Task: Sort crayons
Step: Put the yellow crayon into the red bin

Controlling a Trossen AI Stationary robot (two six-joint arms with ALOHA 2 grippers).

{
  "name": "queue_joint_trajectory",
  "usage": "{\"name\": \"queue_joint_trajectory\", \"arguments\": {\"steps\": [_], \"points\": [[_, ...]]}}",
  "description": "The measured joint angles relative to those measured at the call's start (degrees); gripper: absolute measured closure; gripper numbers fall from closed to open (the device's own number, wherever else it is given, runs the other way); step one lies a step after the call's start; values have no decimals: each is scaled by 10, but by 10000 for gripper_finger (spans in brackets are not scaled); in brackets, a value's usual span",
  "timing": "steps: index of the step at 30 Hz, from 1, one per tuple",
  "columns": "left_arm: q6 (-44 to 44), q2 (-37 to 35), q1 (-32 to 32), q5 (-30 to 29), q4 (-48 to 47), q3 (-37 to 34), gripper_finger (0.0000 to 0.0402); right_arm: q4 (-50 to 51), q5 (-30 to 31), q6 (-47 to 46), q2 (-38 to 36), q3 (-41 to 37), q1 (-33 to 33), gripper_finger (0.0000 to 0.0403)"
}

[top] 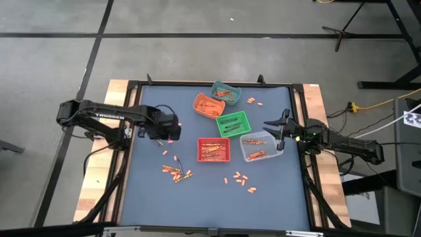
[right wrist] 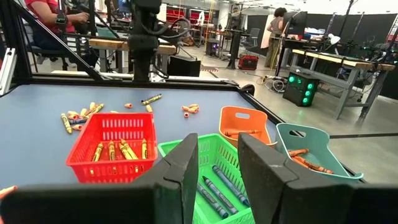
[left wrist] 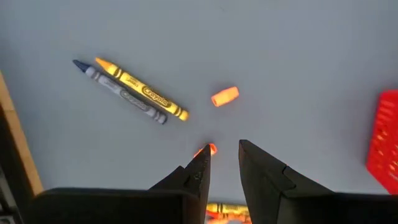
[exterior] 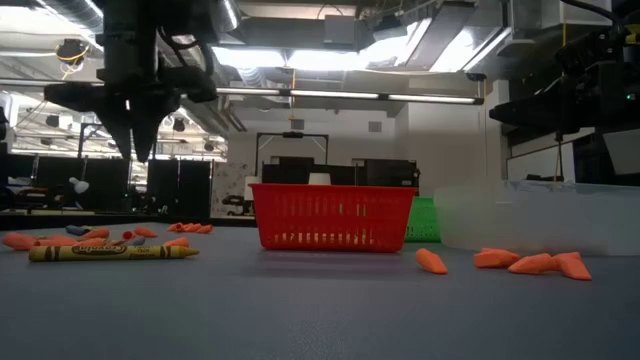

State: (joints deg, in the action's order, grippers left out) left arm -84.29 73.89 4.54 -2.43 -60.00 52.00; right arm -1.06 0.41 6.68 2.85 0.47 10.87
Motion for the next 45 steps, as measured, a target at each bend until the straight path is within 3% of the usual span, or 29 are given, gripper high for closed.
{"name": "queue_joint_trajectory", "arguments": {"steps": [12,25,45], "points": [[-116,0,-27,-24,35,-105,334,0,0,0,0,0,0,290],[-133,-1,-1,-46,215,-220,334,0,0,0,0,0,0,290],[-126,-1,9,-43,225,-233,335,0,0,0,0,0,0,290]]}}
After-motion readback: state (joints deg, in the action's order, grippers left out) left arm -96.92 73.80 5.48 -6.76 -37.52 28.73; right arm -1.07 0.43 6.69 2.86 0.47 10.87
